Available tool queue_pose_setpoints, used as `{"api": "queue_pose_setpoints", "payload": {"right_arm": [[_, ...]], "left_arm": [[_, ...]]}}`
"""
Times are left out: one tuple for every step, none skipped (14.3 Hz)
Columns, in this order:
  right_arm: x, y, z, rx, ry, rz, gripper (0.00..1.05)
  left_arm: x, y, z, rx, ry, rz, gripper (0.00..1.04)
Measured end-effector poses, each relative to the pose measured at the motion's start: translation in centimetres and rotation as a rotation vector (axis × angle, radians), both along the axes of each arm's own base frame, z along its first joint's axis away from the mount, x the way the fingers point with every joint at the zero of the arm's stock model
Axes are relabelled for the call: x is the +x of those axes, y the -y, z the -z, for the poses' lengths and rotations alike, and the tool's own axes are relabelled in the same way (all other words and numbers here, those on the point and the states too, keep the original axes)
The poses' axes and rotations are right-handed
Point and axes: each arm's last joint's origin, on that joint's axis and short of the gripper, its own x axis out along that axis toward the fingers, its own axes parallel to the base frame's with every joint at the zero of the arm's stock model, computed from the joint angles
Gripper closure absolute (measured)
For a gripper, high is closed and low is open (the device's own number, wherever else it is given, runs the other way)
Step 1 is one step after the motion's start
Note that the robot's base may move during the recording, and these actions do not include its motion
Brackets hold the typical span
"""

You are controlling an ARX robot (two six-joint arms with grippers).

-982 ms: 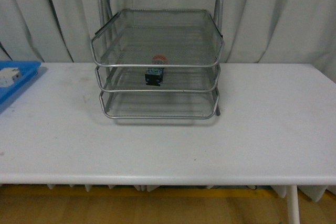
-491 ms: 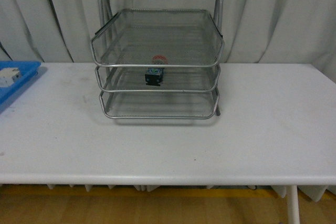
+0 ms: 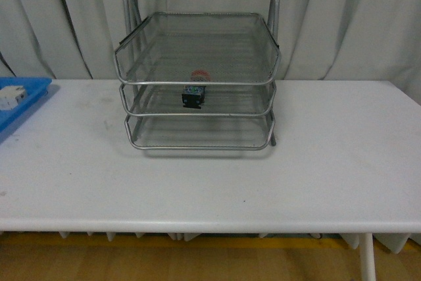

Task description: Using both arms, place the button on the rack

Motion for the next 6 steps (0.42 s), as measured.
{"api": "queue_pose_setpoints", "payload": {"right_arm": [[0.0, 0.0, 0.0, 0.0, 0.0, 0.0, 0.6], [0.0, 0.0, 0.0, 0.0, 0.0, 0.0, 0.47], [0.0, 0.0, 0.0, 0.0, 0.0, 0.0, 0.34], [0.0, 0.0, 0.0, 0.0, 0.0, 0.0, 0.19], [0.0, 0.0, 0.0, 0.0, 0.0, 0.0, 0.14], [0.0, 0.0, 0.0, 0.0, 0.0, 0.0, 0.09]], "left_arm": [[0.0, 0.0, 0.01, 0.0, -0.001, 0.0, 0.07], [0.0, 0.0, 0.01, 0.0, -0.001, 0.0, 0.07], [0.0, 0.0, 0.01, 0.0, -0.001, 0.0, 0.07], [0.0, 0.0, 0.01, 0.0, -0.001, 0.0, 0.07], [0.0, 0.0, 0.01, 0.0, -0.001, 0.0, 0.07], [0.0, 0.0, 0.01, 0.0, -0.001, 0.0, 0.07]]}}
